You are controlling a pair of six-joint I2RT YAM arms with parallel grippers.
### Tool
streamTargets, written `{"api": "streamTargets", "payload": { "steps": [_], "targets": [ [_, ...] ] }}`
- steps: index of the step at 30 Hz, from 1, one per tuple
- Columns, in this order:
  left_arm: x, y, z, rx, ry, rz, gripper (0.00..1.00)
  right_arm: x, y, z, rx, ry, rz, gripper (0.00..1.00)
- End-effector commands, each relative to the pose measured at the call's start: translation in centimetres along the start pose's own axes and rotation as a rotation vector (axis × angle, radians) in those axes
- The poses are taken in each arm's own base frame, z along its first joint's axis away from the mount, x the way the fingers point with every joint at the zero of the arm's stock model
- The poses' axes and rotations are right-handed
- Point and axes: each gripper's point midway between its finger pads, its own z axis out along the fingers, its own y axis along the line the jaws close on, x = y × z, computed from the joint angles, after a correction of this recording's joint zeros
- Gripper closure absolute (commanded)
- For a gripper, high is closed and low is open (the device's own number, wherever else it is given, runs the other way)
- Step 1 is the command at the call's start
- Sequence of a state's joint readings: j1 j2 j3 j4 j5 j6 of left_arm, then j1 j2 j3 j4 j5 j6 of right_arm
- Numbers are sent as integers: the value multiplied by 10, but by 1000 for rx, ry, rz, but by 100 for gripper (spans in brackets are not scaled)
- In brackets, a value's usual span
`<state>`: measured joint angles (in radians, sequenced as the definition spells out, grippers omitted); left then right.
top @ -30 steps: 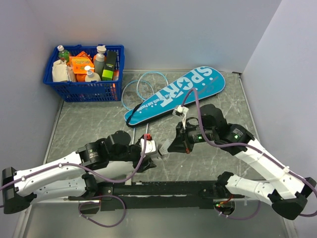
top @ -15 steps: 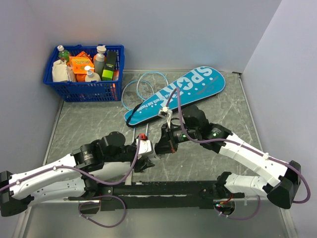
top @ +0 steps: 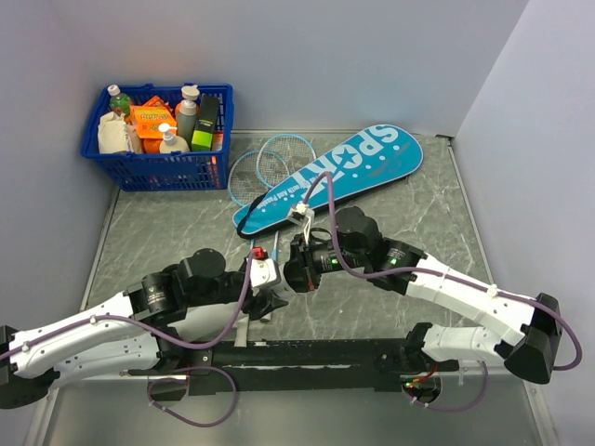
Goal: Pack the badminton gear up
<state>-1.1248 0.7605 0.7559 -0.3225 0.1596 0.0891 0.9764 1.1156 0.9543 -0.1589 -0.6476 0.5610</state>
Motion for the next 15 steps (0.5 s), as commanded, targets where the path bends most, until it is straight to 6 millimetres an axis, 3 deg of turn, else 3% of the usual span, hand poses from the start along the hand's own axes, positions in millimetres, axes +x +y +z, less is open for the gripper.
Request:
{"api": "streamTargets", "payload": {
  "steps": [1, 4, 8, 11, 12, 15],
  "targets": [
    [-34, 10, -6, -68, -133, -63, 99, 2, 4, -1, 18, -2, -22, 65],
    [-32, 9, -6, -67, -128, -65, 99, -4, 8, -14, 58, -30, -43, 52],
    [-31, 9, -4, -64, -118, -67, 99, -14, 17, -37, 104, -80, -73, 47],
    [-30, 9, -3, -62, -112, -67, 99, -27, 16, -63, 191, -158, -82, 43],
    [-28, 9, -3, -62, -107, -67, 99, -40, 14, -79, 247, -233, -90, 40],
    [-28, 9, -3, -62, -106, -67, 99, -48, 4, -114, 365, -321, -73, 35]
  ]
}}
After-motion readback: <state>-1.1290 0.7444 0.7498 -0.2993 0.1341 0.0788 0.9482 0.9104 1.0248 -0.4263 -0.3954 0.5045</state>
